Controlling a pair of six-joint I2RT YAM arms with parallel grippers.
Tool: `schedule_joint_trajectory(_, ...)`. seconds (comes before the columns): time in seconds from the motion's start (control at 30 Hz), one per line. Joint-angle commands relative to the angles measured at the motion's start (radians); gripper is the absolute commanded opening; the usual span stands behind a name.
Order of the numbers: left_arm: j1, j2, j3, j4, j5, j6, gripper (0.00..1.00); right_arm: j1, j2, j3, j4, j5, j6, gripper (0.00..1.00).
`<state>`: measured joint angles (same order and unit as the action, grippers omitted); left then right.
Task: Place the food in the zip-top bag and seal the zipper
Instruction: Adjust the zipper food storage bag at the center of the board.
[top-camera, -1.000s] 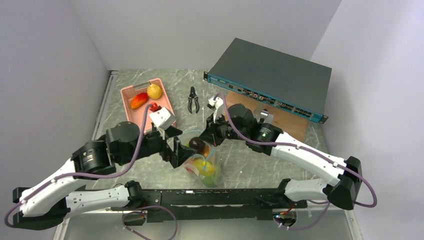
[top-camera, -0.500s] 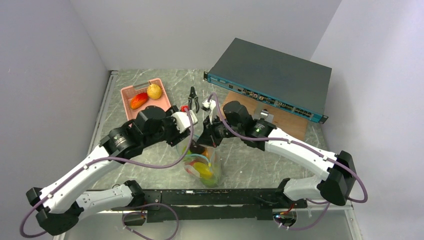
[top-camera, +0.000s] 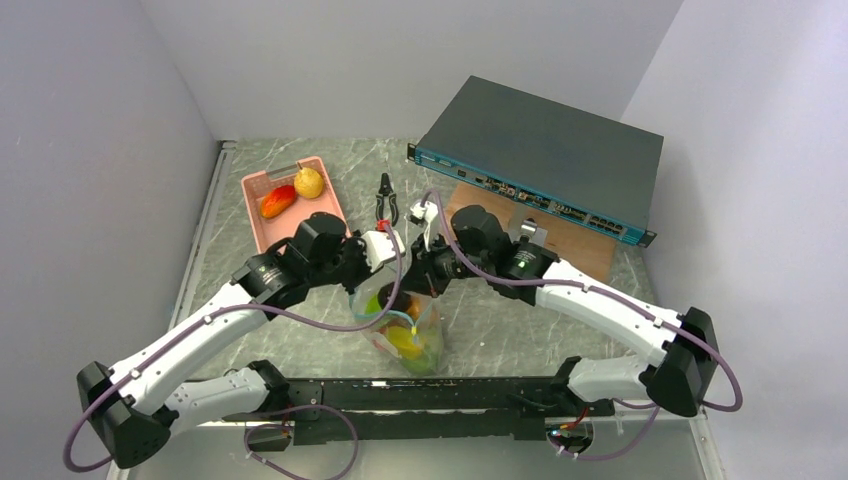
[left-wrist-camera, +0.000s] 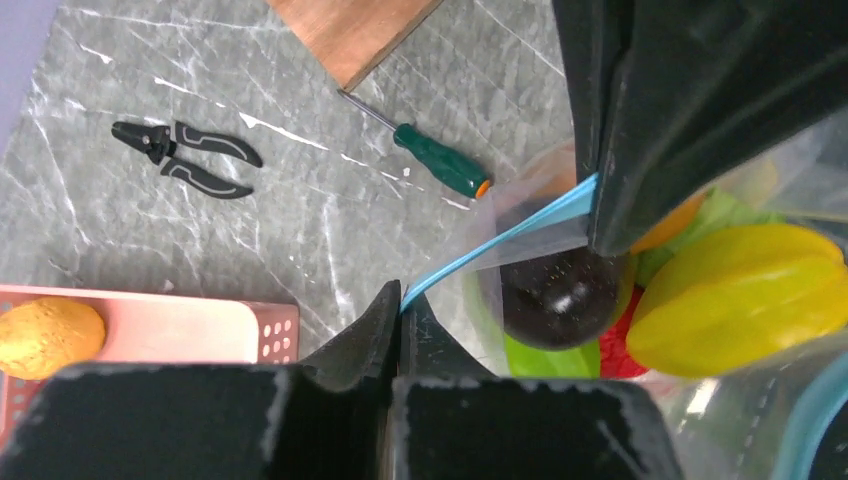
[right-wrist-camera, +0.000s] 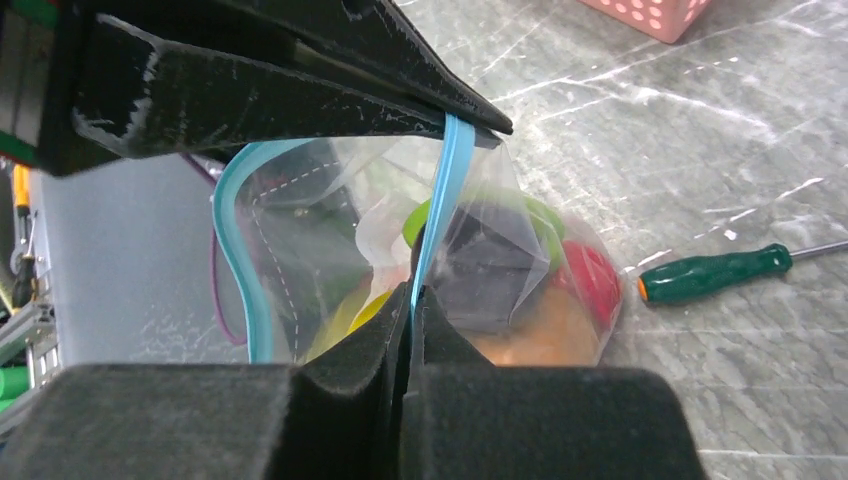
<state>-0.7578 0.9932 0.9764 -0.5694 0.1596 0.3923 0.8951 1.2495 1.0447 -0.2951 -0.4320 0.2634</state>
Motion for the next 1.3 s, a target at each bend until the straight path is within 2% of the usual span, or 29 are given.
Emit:
schedule_joint_trajectory(0.0, 0.029, 0.029, 0.006, 0.068, -0.058, -0.047, 0.0, 0.009, -0.057, -0.007, -0.018, 0.068, 0.025, 0.06)
schedule_joint_trajectory(0.03, 0.028, 0.033, 0.002, 0.07, -0.068, -0.048, 0.0, 0.024, -0.069, -0.002, -0.03, 0.111, 0.031, 0.13)
schedule_joint_trajectory(0.17, 0.03, 0.024, 0.001, 0.075, -0.135, -0.064, 0.0, 0.15, -0.132, 0.026, -0.105, 0.383, 0.048, 0.58)
schedule_joint_trajectory(0.23, 0.03, 0.001, -0.011, 0.091, -0.143, -0.072, 0.0, 0.21, -0.161, 0.038, -0.153, 0.529, 0.068, 0.7)
schedule_joint_trajectory(0.33, 0.029, -0.022, -0.026, 0.103, -0.156, -0.081, 0.0, 0.278, -0.221, -0.005, -0.169, 0.629, 0.09, 0.78)
schedule_joint_trajectory(0.47, 0.031, -0.022, -0.013, 0.091, -0.148, -0.087, 0.0, 0.419, -0.367, -0.179, 0.008, 0.661, 0.034, 0.88)
schedule_joint_trajectory(0.6, 0.033, -0.025, -0.005, 0.082, -0.149, -0.092, 0.0, 0.575, -0.371, -0.249, 0.087, 0.799, -0.021, 0.96)
schedule_joint_trajectory(0.7, 0.033, -0.044, -0.023, 0.096, -0.155, -0.089, 0.0, 0.778, -0.315, -0.274, 0.191, 1.051, -0.128, 0.96)
schedule_joint_trajectory(0.77, 0.035, -0.052, -0.028, 0.103, -0.157, -0.088, 0.0, 0.857, -0.242, -0.263, 0.24, 1.234, -0.188, 0.96)
schedule_joint_trajectory(0.83, 0.037, -0.054, -0.024, 0.103, -0.149, -0.091, 0.0, 0.883, -0.124, -0.223, 0.246, 1.433, -0.197, 0.95)
schedule_joint_trajectory(0.9, 0.038, -0.053, -0.019, 0.097, -0.14, -0.092, 0.0, 0.889, -0.013, -0.148, 0.179, 1.641, -0.146, 0.93)
schedule_joint_trajectory(1.0, 0.039, -0.057, -0.021, 0.1, -0.135, -0.094, 0.0, 0.885, 0.107, -0.032, 0.019, 1.791, -0.003, 0.86)
schedule_joint_trajectory(1.1, 0.038, -0.061, -0.026, 0.103, -0.148, -0.093, 0.0, 0.856, 0.1, -0.051, 0.078, 1.748, -0.044, 0.71)
schedule_joint_trajectory(1.13, 0.04, -0.06, -0.025, 0.101, -0.15, -0.093, 0.0, 0.837, 0.068, -0.089, 0.136, 1.678, -0.085, 0.6)
schedule_joint_trajectory(1.2, 0.044, -0.059, -0.024, 0.099, -0.156, -0.095, 0.0, 0.791, -0.029, -0.177, 0.246, 1.468, -0.157, 0.4)
schedule_joint_trajectory(1.23, 0.049, -0.06, -0.023, 0.1, -0.157, -0.098, 0.0, 0.762, -0.085, -0.227, 0.305, 1.351, -0.175, 0.26)
schedule_joint_trajectory(1.27, 0.054, -0.062, -0.023, 0.101, -0.157, -0.1, 0.0, 0.72, -0.145, -0.263, 0.329, 1.224, -0.175, 0.22)
